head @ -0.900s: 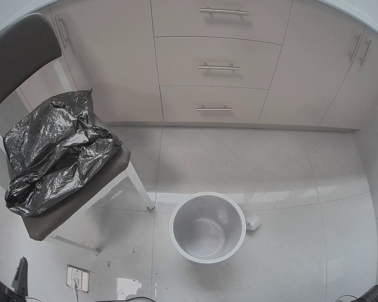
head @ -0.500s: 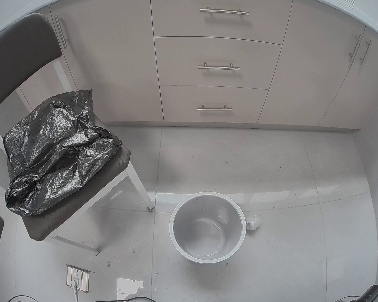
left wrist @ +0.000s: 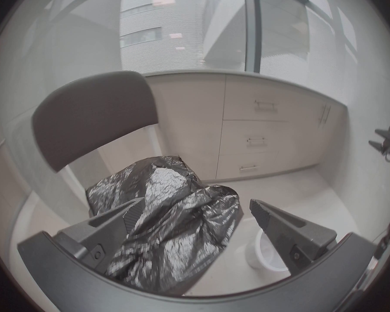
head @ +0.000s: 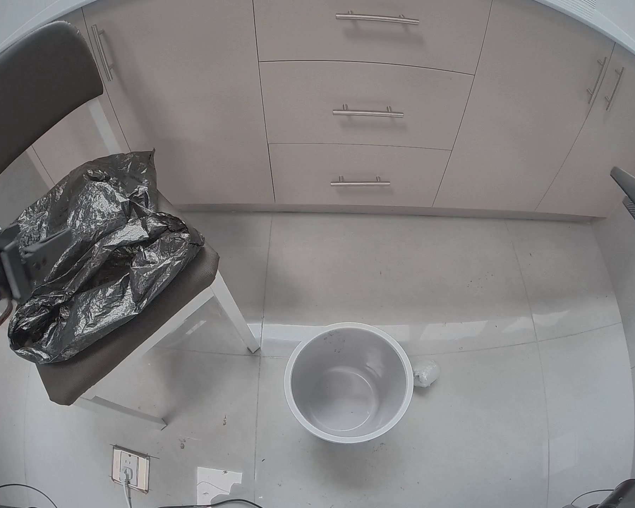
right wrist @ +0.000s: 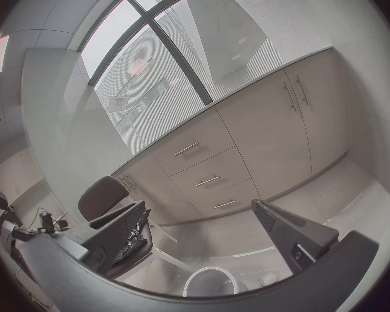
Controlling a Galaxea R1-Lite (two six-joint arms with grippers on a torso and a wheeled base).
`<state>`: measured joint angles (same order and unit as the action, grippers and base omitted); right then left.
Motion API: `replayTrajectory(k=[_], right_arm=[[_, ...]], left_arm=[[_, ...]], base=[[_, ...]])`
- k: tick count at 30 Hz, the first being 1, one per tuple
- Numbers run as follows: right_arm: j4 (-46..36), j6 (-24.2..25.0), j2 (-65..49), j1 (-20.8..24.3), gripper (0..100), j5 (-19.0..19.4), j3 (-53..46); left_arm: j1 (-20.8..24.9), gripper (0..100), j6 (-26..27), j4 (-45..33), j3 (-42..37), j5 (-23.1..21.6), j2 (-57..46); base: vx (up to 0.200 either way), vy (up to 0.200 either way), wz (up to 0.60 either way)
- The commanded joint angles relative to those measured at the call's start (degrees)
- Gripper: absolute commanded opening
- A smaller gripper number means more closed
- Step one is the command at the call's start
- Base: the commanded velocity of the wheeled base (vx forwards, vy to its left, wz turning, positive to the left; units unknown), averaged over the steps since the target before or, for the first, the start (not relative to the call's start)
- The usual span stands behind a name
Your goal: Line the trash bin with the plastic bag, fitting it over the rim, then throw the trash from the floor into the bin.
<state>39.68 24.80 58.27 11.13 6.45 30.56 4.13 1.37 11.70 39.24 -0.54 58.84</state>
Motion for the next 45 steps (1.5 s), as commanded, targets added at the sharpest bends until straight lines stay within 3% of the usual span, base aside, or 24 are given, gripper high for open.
replayTrajectory(k=[1, 4, 8, 10, 15, 20, 41, 42, 45], right_arm=[[9.3, 3.3, 8.4, 0.4, 100, 0.0, -2.3], [9.4, 3.2, 9.1, 0.4, 100, 0.1, -3.1], [9.5, 3.3, 10.7, 0.4, 100, 0.8, -3.5], [9.5, 3.3, 11.5, 0.4, 100, 0.8, -3.6], [9.6, 2.9, 13.1, 0.4, 100, 0.8, -4.5], [9.6, 2.9, 12.8, 1.0, 100, 0.8, -4.8], [9.8, 3.0, 12.3, 1.3, 100, 0.8, -5.2], [9.8, 3.0, 12.3, 1.3, 100, 0.8, -5.2], [10.0, 3.0, 12.1, 1.2, 100, 0.8, -5.1]], left_arm=[[-2.4, 100, 18.8, 8.3, 21.1, -4.6, 38.0], [-2.0, 100, 19.7, 7.6, 21.7, -6.2, 40.6], [-1.4, 100, 22.0, 8.2, 22.0, -13.6, 44.0], [-1.0, 100, 22.2, 8.2, 22.9, -15.1, 45.5], [-0.9, 100, 22.9, 11.1, 23.7, -15.0, 48.6], [-0.8, 100, 29.2, 13.4, 23.2, -13.1, 47.9], [-0.7, 100, 29.7, 14.0, 23.8, -12.6, 48.6], [-0.7, 0, 29.6, 14.0, 23.8, -12.6, 48.6], [-0.5, 0, 29.7, 13.8, 23.4, -12.6, 48.3]], base=[[0.0, 0.0, 0.0], [0.0, 0.0, 0.0], [0.0, 0.0, 0.0], [0.0, 0.0, 0.0], [0.0, 0.0, 0.0], [0.0, 0.0, 0.0], [0.0, 0.0, 0.0], [0.0, 0.0, 0.0], [0.0, 0.0, 0.0]])
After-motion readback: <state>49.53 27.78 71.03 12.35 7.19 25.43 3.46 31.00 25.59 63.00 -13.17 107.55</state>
